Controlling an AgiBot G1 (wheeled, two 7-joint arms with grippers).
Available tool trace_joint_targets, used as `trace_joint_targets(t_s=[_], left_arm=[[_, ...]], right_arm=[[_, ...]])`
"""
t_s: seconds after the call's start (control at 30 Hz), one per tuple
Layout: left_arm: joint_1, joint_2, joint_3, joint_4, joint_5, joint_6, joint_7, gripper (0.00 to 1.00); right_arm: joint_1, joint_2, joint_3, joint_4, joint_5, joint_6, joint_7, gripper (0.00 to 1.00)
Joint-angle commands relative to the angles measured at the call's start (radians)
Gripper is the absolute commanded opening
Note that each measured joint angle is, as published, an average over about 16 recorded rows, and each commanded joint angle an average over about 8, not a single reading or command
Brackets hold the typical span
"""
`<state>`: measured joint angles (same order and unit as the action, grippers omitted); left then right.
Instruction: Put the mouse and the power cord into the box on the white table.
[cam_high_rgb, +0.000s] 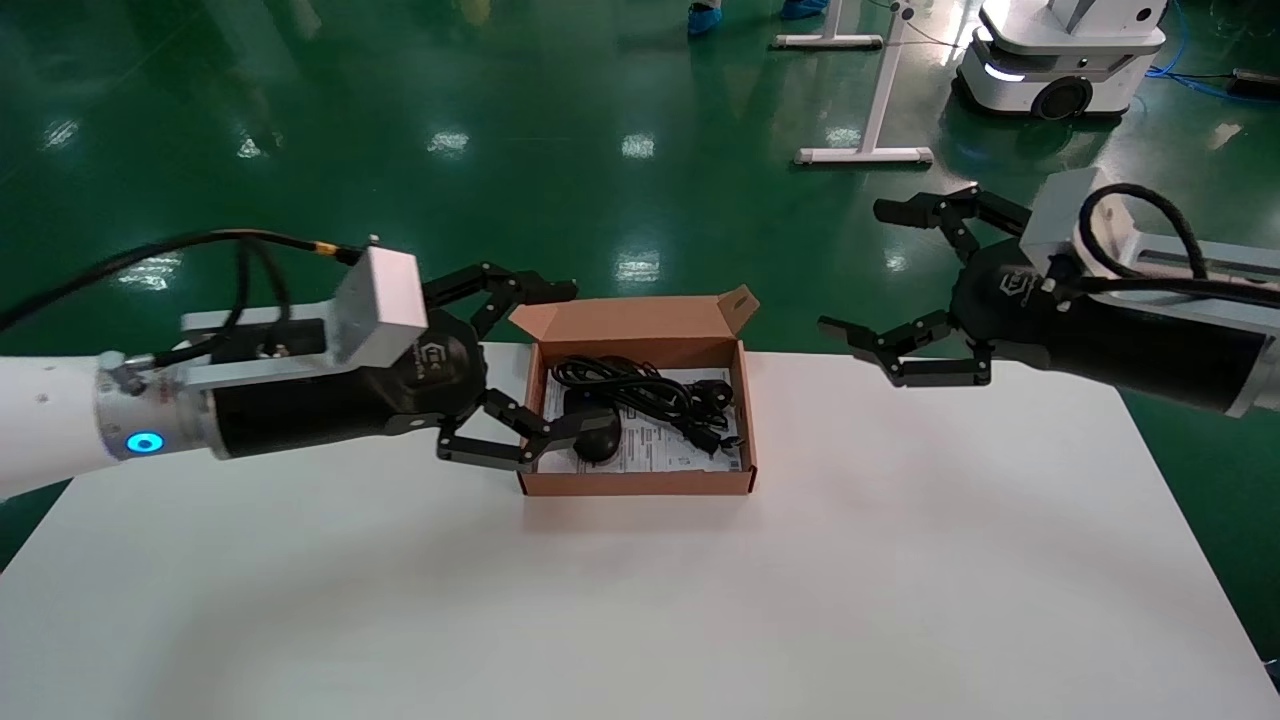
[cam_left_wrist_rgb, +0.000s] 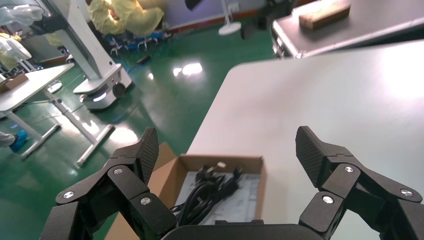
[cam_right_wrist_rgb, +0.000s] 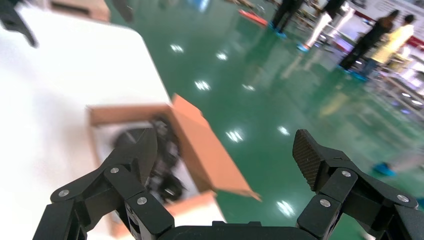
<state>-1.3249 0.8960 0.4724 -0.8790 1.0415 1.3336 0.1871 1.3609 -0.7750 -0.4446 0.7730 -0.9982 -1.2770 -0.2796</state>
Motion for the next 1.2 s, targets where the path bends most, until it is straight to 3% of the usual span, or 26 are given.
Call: trace_joint_targets(t_s=[0.03,0.73,0.93,1.2], left_arm=[[0.022,-0.025,-0.017,-0.036,-0.027,0.014,-0.033,1.00],[0.248,-0.282,-0.191,-0.404,-0.309,0.160,-0.370,1.00],[0.263,-0.300,-0.202,-0.435,-0.331,0.170,-0.388,1.00],[0.258,-0.293,-0.198,-0.422,-0.323,0.167,-0.382,1.00]], right_arm=[[-0.024,0.014,0.014,0.043,0.023,-0.019,0.040,1.00],[-0.280,0.160,0.161,0.501,0.262,-0.214,0.456,1.00],[-0.311,0.177,0.179,0.557,0.293,-0.238,0.493,1.00],[-0.301,0.172,0.174,0.537,0.283,-0.230,0.481,1.00]])
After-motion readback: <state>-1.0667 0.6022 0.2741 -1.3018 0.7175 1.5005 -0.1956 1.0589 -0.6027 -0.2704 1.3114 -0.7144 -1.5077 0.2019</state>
